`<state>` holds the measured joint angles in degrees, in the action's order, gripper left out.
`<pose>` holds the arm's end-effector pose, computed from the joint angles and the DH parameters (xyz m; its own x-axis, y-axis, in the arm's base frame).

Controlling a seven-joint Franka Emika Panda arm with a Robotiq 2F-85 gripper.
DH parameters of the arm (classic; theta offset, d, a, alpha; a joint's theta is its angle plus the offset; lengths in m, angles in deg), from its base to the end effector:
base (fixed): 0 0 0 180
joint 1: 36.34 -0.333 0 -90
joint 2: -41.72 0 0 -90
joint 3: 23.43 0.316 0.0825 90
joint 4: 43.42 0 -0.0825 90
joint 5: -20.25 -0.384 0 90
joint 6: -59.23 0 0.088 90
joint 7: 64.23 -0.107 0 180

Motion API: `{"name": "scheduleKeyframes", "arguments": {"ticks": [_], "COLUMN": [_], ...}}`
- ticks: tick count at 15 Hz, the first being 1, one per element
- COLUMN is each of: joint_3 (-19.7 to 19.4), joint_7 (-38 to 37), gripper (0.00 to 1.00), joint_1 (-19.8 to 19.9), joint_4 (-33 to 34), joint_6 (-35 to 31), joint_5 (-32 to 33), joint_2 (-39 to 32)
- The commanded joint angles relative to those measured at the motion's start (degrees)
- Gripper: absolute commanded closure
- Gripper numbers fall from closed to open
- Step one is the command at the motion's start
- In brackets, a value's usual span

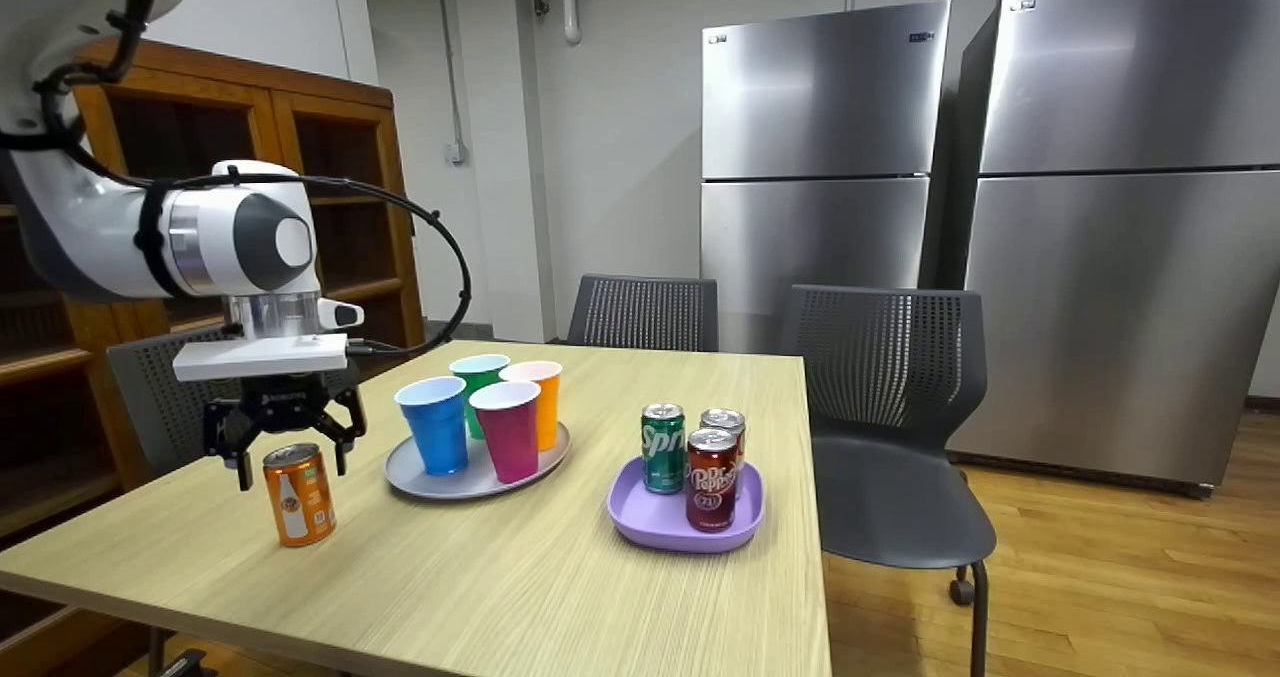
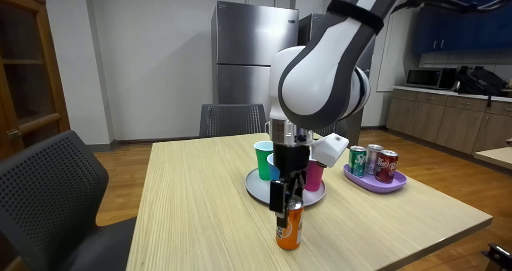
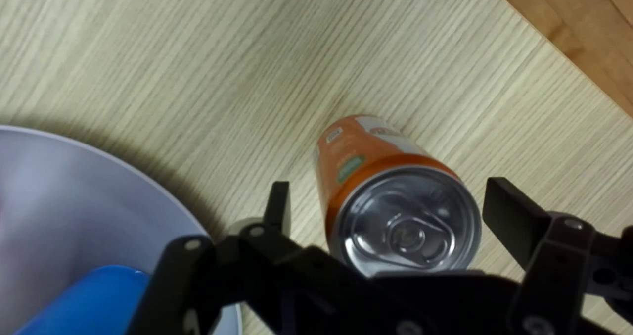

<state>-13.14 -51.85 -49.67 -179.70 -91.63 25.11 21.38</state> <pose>0.4489 0.2039 0.1686 0.7633 0.6407 -0.0835 0.6392 -0.7676 -0.0469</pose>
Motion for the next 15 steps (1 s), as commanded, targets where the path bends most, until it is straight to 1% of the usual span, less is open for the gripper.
{"name": "scheduleKeyframes", "arguments": {"ticks": [1,5,6,7,11,12,15], "joint_3": [0.41,0.43,0.47,0.47,0.43,0.5,0.82], "joint_7": [-1.66,-1.71,-1.7,-1.71,-1.75,-1.72,-1.49], "gripper": [0.0,0.0,0.25,0.26,0.58,0.62,0.62], "joint_1": [0.65,0.63,0.65,0.63,0.65,0.7,0.92], "joint_4": [0.55,0.58,0.58,0.58,0.38,0.17,-0.84], "joint_6": [0.05,0.15,0.11,0.12,0.29,0.41,0.93], "joint_5": [0.85,0.87,0.81,0.84,0.88,0.78,0.38], "joint_2": [-0.33,-0.48,-0.51,-0.5,-0.06,0.35,2.03]}}
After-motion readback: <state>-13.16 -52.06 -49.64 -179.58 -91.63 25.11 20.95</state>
